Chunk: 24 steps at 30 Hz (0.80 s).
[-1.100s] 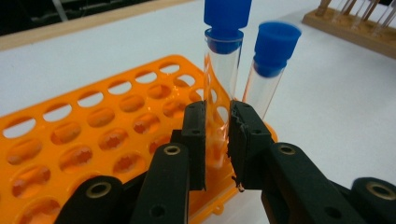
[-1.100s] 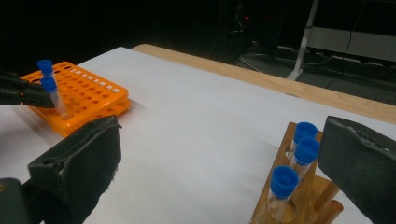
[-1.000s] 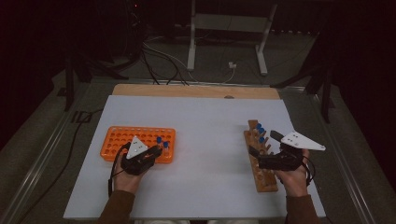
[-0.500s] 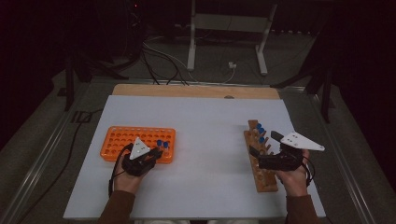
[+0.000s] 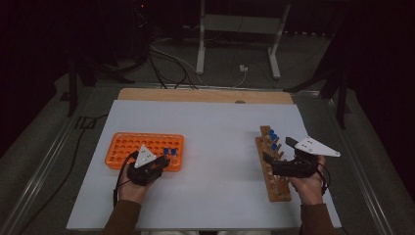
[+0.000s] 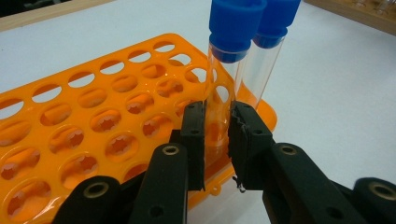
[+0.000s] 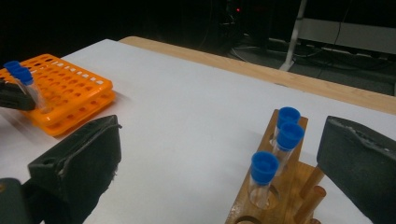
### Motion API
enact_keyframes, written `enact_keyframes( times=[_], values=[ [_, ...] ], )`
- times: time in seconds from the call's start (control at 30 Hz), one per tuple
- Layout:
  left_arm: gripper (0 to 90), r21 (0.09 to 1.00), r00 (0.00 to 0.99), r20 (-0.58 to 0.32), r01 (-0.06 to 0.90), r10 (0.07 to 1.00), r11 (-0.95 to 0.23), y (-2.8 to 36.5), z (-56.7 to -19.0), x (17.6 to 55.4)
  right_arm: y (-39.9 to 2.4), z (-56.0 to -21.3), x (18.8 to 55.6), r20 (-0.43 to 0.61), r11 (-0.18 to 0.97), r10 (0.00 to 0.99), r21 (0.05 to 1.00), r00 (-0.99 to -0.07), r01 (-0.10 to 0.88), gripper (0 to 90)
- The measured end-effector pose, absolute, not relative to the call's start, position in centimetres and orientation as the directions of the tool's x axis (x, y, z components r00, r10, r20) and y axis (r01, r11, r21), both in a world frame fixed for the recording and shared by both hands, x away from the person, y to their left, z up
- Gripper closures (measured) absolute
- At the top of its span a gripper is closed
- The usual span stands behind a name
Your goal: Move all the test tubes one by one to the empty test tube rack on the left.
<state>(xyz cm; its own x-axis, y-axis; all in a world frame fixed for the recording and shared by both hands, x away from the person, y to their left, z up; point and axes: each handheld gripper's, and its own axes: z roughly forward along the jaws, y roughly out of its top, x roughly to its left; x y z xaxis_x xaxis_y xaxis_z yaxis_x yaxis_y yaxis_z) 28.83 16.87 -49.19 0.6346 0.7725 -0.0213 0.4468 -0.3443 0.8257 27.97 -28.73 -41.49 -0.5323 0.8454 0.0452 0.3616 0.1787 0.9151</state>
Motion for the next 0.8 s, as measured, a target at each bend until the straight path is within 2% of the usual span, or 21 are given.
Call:
enact_keyframes(
  times=[0.27, 0.4, 0.5, 0.57, 0.67, 0.73, 0.77, 0.8],
  values=[
    [62.6, 0.858, 0.63, -0.069, 0.433, 0.774, -0.276, 17.8, -48.4, 28.3, -29.2, -42.0, 28.7, 0.035, 0.192, 0.856, 0.905, -0.516, 0.379, 0.1],
    [50.9, 0.88, 0.615, -0.078, 0.412, 0.785, -0.236, 18.3, -47.7, 27.9, -29.5, -42.4, 29.2, 0.031, 0.2, 0.86, 0.897, -0.509, 0.393, 1.4],
    [47.5, 0.891, 0.617, -0.101, 0.406, 0.78, -0.206, 18.8, -47.3, 27.7, -29.6, -42.8, 29.6, 0.031, 0.207, 0.863, 0.889, -0.505, 0.408, 3.8],
    [38.6, 0.897, 0.604, -0.104, 0.401, 0.79, -0.188, 19.0, -47.1, 27.5, -29.6, -43.2, 29.9, 0.028, 0.215, 0.866, 0.882, -0.5, 0.42, 5.9],
    [17.5, 0.902, 0.576, -0.095, 0.394, 0.812, -0.174, 19.3, -46.8, 27.4, -29.5, -43.7, 30.5, 0.013, 0.23, 0.872, 0.872, -0.489, 0.433, 14.5],
    [8.3, 0.907, 0.559, -0.092, 0.388, 0.824, -0.162, 19.4, -46.5, 27.3, -29.6, -44.1, 30.7, 0.016, 0.232, 0.874, 0.865, -0.486, 0.444, 21.9],
    [2.0, 0.908, 0.55, -0.095, 0.39, 0.829, -0.155, 19.4, -46.5, 27.3, -29.7, -44.3, 30.8, 0.013, 0.234, 0.876, 0.862, -0.482, 0.449, 29.4],
    [0.8, 0.91, 0.551, -0.097, 0.386, 0.829, -0.15, 19.5, -46.4, 27.3, -29.7, -44.5, 30.8, 0.007, 0.241, 0.876, 0.86, -0.483, 0.449, 37.0]
  ],
)
